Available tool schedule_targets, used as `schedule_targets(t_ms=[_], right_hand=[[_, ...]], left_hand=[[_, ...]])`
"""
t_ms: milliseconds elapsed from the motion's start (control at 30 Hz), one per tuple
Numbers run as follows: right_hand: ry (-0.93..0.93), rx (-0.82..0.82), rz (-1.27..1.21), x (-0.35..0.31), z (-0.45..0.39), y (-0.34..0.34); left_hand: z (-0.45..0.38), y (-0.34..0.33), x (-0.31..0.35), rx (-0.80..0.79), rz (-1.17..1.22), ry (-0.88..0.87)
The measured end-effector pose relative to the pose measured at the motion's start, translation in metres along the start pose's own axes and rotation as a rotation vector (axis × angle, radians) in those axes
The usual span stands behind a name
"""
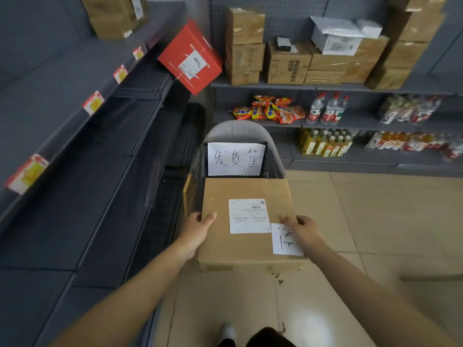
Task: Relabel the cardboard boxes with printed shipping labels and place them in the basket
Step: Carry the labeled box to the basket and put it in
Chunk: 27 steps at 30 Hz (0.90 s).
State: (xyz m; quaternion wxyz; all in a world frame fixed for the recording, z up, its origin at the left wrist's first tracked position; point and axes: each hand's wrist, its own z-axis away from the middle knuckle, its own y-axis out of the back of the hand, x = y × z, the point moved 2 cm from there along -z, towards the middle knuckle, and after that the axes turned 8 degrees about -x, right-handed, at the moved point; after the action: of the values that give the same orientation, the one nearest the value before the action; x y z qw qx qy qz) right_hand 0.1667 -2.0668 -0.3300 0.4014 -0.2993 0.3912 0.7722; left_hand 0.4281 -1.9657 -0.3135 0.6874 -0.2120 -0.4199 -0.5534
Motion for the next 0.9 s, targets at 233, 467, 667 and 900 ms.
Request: schedule_targets(t_ms=[233,467,667,900], right_hand=[[-0.019,-0.009,0.037,-0.039,-0.091,-0.001],[-0.120,-0.149,0.204,-0.067,-0.196,-0.004],[-0.199,-0.239,0.275,-0.082,-0.259,-0.014],[-0.289,-0.311,0.260,-0.089,-0.309,-0.047]], left_hand=[[-0.088,0.000,0.034,-0.018,0.013,0.041],[-0.178,-0.015,0.064,0.068,-0.052,0.159],[-0.236,-0.018,0.072,0.038,-0.093,0.243],[-0.300,-0.008,0.070,0.015,-0.134,0.331]])
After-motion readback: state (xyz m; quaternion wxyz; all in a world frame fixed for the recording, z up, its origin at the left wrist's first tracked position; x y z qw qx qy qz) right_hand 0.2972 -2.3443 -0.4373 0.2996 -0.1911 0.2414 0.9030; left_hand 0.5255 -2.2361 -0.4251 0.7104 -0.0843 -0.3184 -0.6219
